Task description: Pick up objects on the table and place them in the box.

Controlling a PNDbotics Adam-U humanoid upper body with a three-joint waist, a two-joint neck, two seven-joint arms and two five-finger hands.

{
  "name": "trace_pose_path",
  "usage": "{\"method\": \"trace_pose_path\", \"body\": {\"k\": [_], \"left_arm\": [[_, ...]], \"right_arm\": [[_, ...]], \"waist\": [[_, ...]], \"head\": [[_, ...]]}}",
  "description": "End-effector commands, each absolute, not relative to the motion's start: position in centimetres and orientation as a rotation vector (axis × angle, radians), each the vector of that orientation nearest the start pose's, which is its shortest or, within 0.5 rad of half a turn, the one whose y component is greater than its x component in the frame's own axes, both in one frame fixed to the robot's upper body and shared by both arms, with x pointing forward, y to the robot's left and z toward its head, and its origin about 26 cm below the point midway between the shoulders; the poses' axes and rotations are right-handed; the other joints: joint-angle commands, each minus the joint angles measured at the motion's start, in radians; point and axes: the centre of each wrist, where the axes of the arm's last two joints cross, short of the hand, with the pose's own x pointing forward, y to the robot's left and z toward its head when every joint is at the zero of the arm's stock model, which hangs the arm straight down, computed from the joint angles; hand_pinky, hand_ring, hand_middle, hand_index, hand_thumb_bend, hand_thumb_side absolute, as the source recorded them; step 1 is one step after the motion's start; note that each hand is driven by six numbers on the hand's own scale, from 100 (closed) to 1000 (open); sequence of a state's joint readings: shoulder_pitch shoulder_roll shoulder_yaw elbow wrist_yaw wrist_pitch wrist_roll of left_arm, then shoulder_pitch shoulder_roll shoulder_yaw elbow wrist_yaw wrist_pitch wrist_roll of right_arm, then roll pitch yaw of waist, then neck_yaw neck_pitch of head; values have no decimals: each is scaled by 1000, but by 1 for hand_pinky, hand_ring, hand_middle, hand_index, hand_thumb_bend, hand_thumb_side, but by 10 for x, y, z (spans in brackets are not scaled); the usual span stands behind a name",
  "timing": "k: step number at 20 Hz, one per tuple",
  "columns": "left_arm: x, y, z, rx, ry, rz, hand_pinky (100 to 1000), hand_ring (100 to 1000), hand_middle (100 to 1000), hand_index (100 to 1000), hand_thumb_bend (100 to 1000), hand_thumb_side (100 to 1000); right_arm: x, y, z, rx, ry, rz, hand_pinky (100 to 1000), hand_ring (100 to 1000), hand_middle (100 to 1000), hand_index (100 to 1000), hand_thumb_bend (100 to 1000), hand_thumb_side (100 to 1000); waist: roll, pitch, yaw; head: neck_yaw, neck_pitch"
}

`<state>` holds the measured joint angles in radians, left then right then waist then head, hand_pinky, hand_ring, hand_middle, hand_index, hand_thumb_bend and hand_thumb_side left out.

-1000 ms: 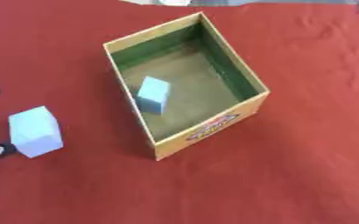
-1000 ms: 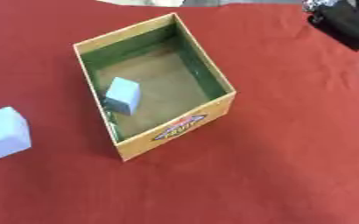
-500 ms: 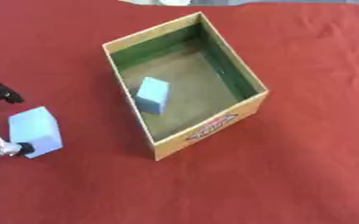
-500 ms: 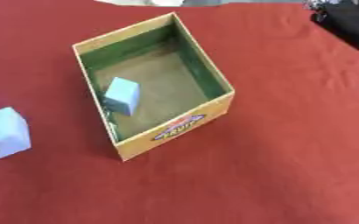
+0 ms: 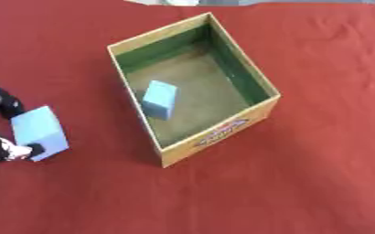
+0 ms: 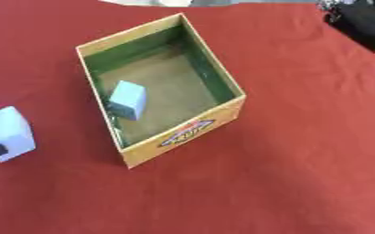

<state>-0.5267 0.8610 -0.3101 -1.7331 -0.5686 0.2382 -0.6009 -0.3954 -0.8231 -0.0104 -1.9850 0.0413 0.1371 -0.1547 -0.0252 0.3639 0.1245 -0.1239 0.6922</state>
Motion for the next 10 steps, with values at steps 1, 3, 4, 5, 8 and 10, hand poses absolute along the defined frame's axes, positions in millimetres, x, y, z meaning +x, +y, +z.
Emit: {"method": "trace_pose_path", "body": {"k": [1, 3, 4, 5, 8, 10], "left_arm": [[339, 299, 249, 888, -1269, -1516, 753, 636, 501, 608, 446, 452], [332, 294, 262, 920, -1338, -1502, 751, 635, 501, 608, 429, 449], [328, 291, 271, 937, -1378, -1495, 751, 634, 502, 610, 421, 450], [323, 287, 281, 955, -1421, -1489, 753, 634, 508, 614, 414, 453], [309, 272, 317, 1011, -1582, -1468, 754, 636, 526, 619, 401, 456], [304, 261, 337, 1029, -1669, -1456, 755, 637, 528, 621, 393, 456]], "right_arm": [[291, -316, 295, -783, -2228, 640, 849, 820, 683, 836, 100, 663], [291, -317, 295, -788, -2229, 637, 849, 820, 683, 836, 100, 659], [291, -317, 295, -790, -2230, 635, 849, 820, 683, 836, 100, 658], [291, -318, 295, -792, -2231, 635, 849, 820, 683, 836, 100, 655], [291, -318, 296, -795, -2234, 638, 849, 820, 683, 836, 100, 652], [291, -317, 297, -794, -2238, 640, 849, 820, 683, 836, 100, 648]], "waist": [[12, -8, 2], [11, -8, 3], [11, -8, 4], [12, -9, 5], [15, -12, 8], [18, -14, 10]], "head": [[2, -8], [-1, -8], [-3, -8], [-5, -7], [-12, -4], [-14, -3]]}}
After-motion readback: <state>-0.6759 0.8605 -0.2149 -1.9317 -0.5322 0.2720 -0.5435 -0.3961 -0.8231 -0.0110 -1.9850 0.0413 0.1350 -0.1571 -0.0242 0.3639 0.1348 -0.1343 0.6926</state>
